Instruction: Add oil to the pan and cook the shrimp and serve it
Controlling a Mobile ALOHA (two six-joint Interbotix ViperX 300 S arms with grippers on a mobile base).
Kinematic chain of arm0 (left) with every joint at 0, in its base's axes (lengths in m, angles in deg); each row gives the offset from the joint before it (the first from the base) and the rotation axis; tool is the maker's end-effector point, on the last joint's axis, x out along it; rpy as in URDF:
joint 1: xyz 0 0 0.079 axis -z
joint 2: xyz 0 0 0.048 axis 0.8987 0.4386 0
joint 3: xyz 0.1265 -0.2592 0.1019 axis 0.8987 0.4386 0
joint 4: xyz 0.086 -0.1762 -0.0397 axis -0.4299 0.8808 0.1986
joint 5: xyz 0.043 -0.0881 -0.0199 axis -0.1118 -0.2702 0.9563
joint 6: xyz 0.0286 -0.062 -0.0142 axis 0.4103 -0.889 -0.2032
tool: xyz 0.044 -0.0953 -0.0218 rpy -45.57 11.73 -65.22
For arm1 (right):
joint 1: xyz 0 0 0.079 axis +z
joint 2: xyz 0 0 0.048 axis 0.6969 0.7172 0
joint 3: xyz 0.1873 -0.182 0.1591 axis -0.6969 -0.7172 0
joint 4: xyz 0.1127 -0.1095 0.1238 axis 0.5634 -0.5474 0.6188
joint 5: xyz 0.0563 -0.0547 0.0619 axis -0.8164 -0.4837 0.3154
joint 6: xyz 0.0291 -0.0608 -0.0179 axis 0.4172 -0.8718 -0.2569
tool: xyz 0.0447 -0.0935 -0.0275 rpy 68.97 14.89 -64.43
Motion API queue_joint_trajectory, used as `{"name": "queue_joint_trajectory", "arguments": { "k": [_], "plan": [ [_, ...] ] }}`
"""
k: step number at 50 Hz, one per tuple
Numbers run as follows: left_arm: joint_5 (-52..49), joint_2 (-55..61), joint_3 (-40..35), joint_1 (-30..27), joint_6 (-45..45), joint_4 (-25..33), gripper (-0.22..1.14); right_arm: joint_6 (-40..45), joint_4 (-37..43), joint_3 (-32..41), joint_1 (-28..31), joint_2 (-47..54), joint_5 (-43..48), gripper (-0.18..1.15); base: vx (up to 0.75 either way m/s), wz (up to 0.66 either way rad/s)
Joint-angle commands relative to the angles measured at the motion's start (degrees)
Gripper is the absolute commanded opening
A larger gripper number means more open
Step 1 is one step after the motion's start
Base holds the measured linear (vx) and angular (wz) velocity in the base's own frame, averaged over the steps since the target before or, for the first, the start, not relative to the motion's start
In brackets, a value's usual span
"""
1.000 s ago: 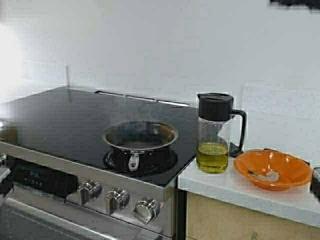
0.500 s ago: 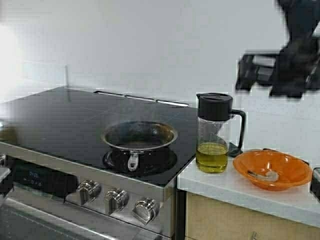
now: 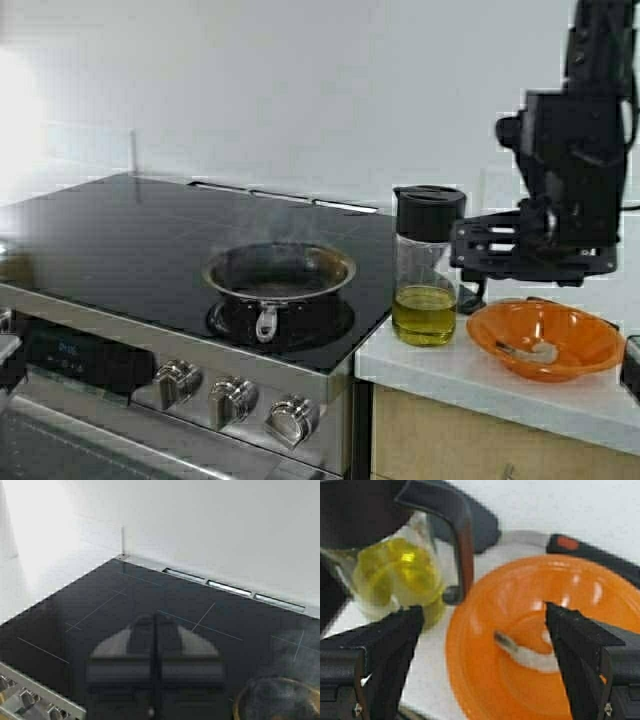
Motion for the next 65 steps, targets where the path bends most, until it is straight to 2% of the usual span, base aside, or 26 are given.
{"name": "queue_joint_trajectory", "arguments": {
  "k": [1, 17, 33, 53, 56, 59, 62, 65],
  "plan": [
    [0.3, 0.3, -0.5, -0.1, -0.2, -0.1, 0.03, -0.4, 0.7, 2.0, 0.1, 0.7, 0.6, 1.02, 0.0, 0.0],
    [0.4, 0.3, -0.4, -0.1, -0.3, -0.1, 0.03, -2.1, 1.6, 6.2, -4.3, 3.6, 1.1, 1.02, 0.0, 0.0],
    [0.3, 0.3, -0.4, -0.1, -0.7, -0.1, 0.03, -2.4, -4.2, 12.0, -9.2, 5.7, -1.3, 1.02, 0.0, 0.0],
    [0.4, 0.3, -0.3, -0.1, -0.7, -0.1, 0.03, -2.5, -10.1, 17.2, -12.4, 8.5, -2.6, 1.0, 0.0, 0.0],
    [0.3, 0.3, -0.3, -0.1, -0.7, -0.1, 0.03, -2.4, -10.0, 17.3, -12.4, 8.4, -2.6, 0.96, 0.0, 0.0],
    [0.3, 0.3, -0.3, -0.1, -0.7, -0.1, 0.03, -2.4, -10.0, 17.3, -12.4, 8.3, -2.6, 0.84, 0.0, 0.0],
    [0.3, 0.3, -0.3, -0.1, -0.7, -0.1, 0.03, -2.3, -10.0, 17.3, -12.4, 8.3, -2.6, 0.65, 0.0, 0.0],
    [0.4, 0.3, -0.3, -0.1, -0.7, -0.1, 0.03, -2.3, -9.9, 17.3, -12.3, 8.3, -2.6, 0.39, 0.0, 0.0]
  ]
}}
